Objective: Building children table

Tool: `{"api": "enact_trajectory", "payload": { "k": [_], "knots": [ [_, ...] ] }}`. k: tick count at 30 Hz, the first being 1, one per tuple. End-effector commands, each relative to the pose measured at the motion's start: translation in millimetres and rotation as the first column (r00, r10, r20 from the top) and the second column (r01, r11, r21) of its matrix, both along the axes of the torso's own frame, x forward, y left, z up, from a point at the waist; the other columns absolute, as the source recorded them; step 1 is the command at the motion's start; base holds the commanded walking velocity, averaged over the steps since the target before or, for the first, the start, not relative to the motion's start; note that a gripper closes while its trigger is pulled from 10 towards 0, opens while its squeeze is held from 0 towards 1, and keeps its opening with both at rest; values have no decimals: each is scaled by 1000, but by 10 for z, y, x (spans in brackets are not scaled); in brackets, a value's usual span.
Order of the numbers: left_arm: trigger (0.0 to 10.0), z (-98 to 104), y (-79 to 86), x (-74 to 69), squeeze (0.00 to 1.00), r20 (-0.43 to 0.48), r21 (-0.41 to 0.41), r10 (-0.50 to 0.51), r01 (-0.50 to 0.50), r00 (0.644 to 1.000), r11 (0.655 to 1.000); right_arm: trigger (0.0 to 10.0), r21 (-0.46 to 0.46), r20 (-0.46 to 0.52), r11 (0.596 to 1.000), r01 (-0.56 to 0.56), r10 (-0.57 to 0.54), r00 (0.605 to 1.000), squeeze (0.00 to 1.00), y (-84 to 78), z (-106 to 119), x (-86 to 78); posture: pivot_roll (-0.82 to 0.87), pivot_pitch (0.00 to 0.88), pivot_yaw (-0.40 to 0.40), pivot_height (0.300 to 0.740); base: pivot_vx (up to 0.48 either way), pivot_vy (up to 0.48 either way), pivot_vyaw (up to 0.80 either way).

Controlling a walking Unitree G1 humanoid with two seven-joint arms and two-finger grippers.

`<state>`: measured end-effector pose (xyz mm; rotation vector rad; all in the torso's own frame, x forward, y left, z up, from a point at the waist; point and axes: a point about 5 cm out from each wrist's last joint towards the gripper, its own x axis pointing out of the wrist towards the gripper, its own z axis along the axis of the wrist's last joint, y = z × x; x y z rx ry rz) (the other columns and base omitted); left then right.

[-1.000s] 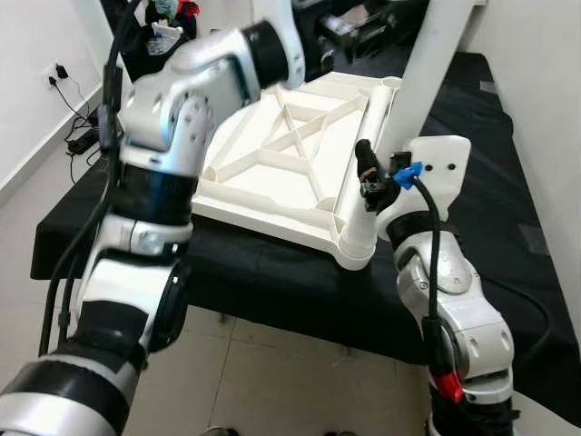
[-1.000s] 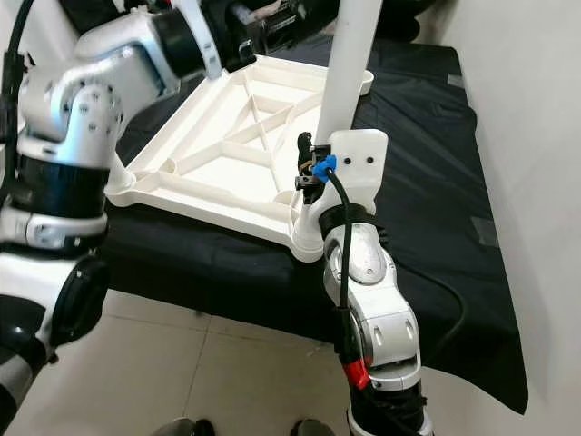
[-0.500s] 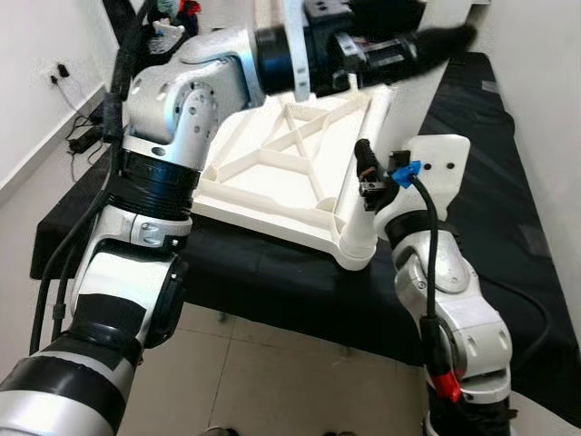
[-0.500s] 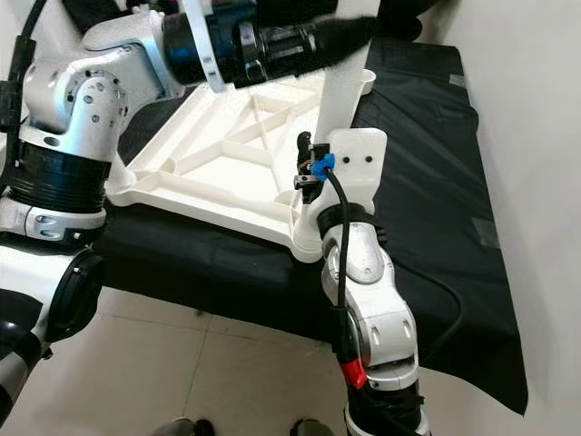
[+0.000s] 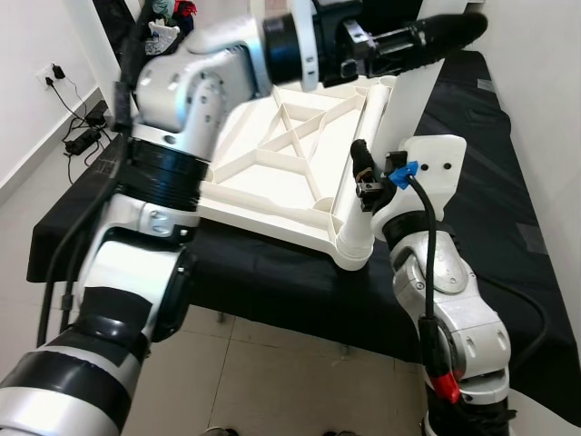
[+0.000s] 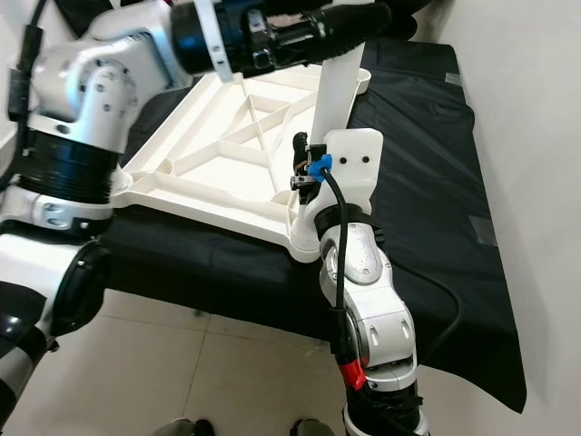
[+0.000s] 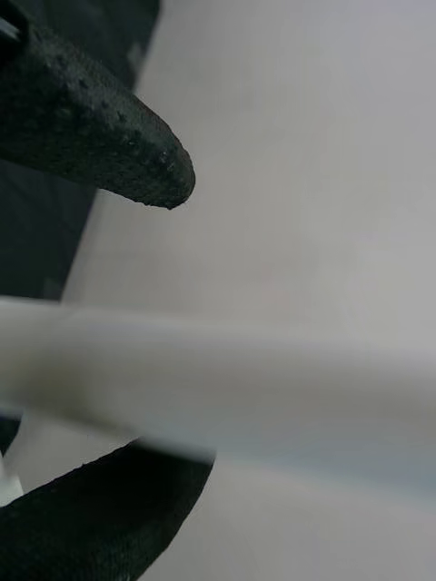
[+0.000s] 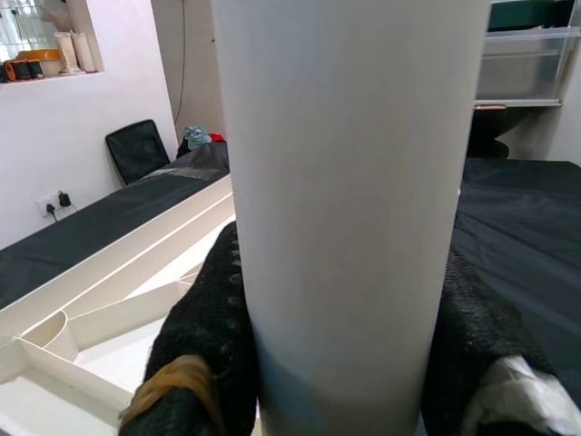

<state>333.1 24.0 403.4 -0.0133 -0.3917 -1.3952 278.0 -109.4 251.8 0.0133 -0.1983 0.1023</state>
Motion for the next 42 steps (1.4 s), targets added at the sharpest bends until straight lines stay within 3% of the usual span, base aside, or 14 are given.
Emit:
{"api": "enact_trajectory", "payload": {
  "k": [1,2,3,19,21,22,23,27,30,32,34,38,39,42],
  "knots": [
    [10000,67,-27,-19,0,28,1,3,-3,1000,1000,0,-12,-203,1000,-17,14,979,0,44,-352,47,-57,171,-13,740,0,0,0],
    [7490,73,-31,-9,0,21,-7,5,-4,1000,1000,0,-12,-203,1000,-18,15,979,0,45,-351,45,-59,171,-12,740,0,0,0],
    [0,79,-35,-4,0,13,-13,2,-2,1000,1000,0,-12,-202,1000,-18,15,979,0,45,-349,43,-59,170,-11,740,0,0,0],
    [0,94,-74,30,0,-8,-17,-13,13,1000,1000,0,-9,-198,1000,-25,23,980,0,58,-338,36,-58,170,-10,740,0,0,0],
    [0,95,-76,35,0,-8,-17,-13,13,1000,1000,9216,-12,-186,999,-40,37,982,0,68,-320,36,-59,171,-9,740,0,0,0],
    [0,95,-77,36,0,-9,-17,-13,13,1000,1000,10000,-19,-172,998,-55,51,984,263,77,-298,36,-60,171,-8,740,0,0,0],
    [0,94,-77,36,0,-10,-17,-14,14,1000,1000,10000,-22,-161,997,-74,70,984,1000,89,-282,37,-61,172,-7,740,0,0,0],
    [0,91,-82,34,0,-10,-17,-17,16,1000,1000,10000,-19,-131,993,-115,111,985,1000,96,-237,47,-62,173,-7,740,0,0,0],
    [0,86,-91,28,0,-9,-18,-23,23,1000,1000,10000,-59,-54,966,-252,249,967,1000,51,-115,95,-62,173,-7,740,0,0,0],
    [0,85,-93,28,0,-9,-18,-24,24,1000,1000,10000,-74,-40,958,-278,275,961,1000,36,-88,103,-62,173,-7,740,0,0,0],
    [0,93,-99,21,0,-7,-19,-29,29,1000,999,10000,-106,-10,942,-320,321,947,1000,-108,3,159,-65,180,-7,740,0,0,0],
    [0,100,-104,14,0,-5,-21,-34,34,999,999,10000,-155,2,914,-375,380,925,1000,-238,81,204,-62,181,-7,740,0,0,0],
    [0,103,-114,8,0,-2,-22,-39,39,999,999,10000,-246,-15,864,-439,449,893,1000,-364,154,253,-59,182,-6,740,0,0,0],
    [0,105,-119,2,0,-1,-22,-42,42,999,999,10000,-264,-27,848,-460,470,882,1000,-447,194,286,-59,182,-5,740,0,0,0]
  ]
}}
